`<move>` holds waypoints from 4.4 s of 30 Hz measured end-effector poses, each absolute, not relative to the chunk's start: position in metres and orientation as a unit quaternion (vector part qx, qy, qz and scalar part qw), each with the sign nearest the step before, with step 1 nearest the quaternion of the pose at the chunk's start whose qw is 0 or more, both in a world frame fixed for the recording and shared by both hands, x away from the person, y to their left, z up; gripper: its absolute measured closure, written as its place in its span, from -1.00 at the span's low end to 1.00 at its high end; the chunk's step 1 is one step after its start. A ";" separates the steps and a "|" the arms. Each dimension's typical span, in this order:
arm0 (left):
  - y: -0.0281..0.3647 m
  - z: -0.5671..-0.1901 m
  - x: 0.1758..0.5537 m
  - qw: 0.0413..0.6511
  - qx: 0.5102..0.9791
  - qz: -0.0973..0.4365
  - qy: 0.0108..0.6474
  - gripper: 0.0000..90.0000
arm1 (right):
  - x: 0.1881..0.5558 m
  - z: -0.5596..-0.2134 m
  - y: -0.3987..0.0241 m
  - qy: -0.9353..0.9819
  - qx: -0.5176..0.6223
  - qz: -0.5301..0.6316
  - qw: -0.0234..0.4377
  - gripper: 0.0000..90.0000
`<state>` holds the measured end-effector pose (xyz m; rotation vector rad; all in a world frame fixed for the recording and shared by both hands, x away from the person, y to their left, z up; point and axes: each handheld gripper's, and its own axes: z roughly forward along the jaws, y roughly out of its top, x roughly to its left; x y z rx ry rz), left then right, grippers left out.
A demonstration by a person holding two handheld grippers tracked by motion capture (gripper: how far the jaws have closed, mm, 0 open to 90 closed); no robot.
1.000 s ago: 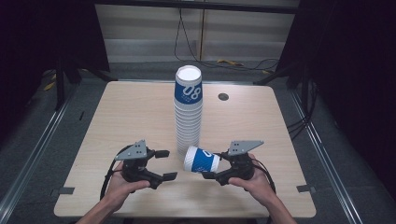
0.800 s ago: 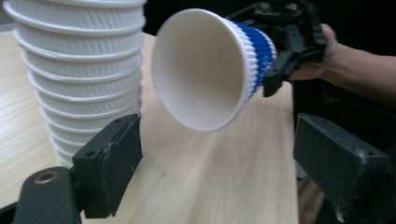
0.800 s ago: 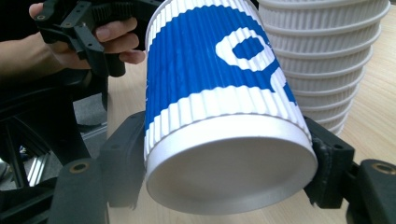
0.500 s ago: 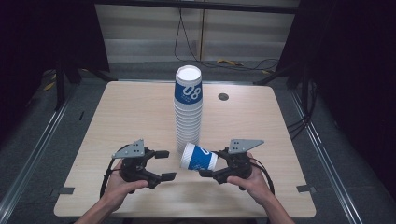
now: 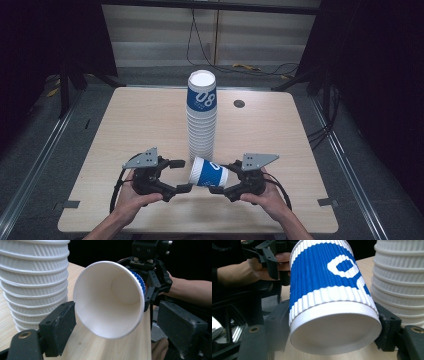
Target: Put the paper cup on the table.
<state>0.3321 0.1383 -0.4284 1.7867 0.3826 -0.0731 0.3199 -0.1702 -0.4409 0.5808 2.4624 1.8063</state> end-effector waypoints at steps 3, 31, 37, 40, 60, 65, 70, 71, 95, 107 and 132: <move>0.137 -0.430 0.333 0.609 0.775 -0.034 0.164 -0.65 | 0.319 -0.442 -0.167 0.795 0.181 0.580 0.010 -0.39; 0.122 -0.438 0.332 0.629 0.759 -0.052 0.160 -0.77 | 0.315 -0.442 -0.157 0.785 0.161 0.598 -0.007 -0.38; 0.120 -0.437 0.329 0.631 0.759 -0.039 0.157 -0.78 | 0.314 -0.443 -0.157 0.786 0.160 0.598 -0.010 -0.38; 0.120 -0.438 0.332 0.631 0.758 -0.047 0.156 -0.77 | 0.314 -0.443 -0.158 0.785 0.159 0.598 -0.010 -0.38; 0.124 -0.437 0.333 0.629 0.761 -0.073 0.137 -0.64 | 0.311 -0.441 -0.157 0.803 0.150 0.577 -0.009 -0.40; 0.122 -0.434 0.330 0.624 0.768 -0.062 0.126 -0.60 | 0.311 -0.443 -0.155 0.811 0.156 0.564 -0.011 -0.47; 0.123 -0.433 0.329 0.623 0.770 -0.059 0.124 -0.60 | 0.310 -0.443 -0.155 0.814 0.156 0.559 -0.005 -0.50; 0.124 -0.432 0.329 0.623 0.770 -0.059 0.126 -0.60 | 0.310 -0.444 -0.155 0.816 0.159 0.556 -0.005 -0.53; 0.144 -0.430 0.334 0.570 0.800 -0.056 0.180 -0.61 | 0.310 -0.451 -0.163 0.846 0.198 0.493 0.041 -0.68; 0.156 -0.430 0.340 0.541 0.816 -0.038 0.202 -0.61 | 0.319 -0.448 -0.178 0.832 0.245 0.492 0.081 -0.69; 0.189 -0.404 0.366 0.442 0.864 0.039 0.239 -0.61 | 0.335 -0.454 -0.195 0.802 0.325 0.489 0.112 -0.69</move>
